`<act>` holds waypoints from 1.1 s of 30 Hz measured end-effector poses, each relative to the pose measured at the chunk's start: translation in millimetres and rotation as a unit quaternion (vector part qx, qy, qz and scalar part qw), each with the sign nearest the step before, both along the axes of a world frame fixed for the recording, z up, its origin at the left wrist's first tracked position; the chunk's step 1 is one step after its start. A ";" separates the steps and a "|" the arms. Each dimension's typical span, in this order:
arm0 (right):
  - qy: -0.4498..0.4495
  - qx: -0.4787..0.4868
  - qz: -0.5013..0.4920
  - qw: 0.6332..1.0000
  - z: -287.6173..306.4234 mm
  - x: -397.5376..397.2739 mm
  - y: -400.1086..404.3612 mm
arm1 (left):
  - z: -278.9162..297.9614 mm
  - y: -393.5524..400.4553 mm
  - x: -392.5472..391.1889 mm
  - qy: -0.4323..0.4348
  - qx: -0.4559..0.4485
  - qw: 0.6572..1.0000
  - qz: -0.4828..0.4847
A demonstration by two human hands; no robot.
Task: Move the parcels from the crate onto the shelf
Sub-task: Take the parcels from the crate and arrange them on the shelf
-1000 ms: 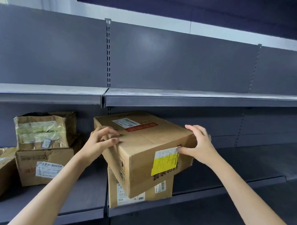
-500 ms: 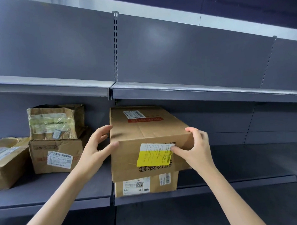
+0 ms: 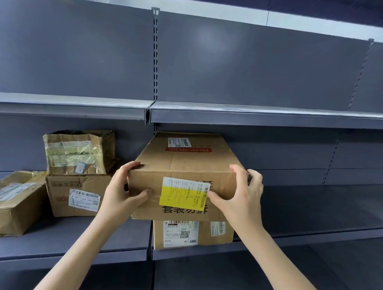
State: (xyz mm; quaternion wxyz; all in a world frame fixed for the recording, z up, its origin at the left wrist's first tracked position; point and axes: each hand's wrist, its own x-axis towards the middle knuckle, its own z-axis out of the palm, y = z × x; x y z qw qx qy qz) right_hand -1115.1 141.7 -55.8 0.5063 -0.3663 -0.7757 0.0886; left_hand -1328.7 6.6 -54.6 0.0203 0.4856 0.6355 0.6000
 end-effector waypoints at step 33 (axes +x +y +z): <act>0.053 -0.062 0.110 0.991 1.7 -1.5 81.2 | 2.4 57.8 6.7 0.052 0.004 0.998 0.038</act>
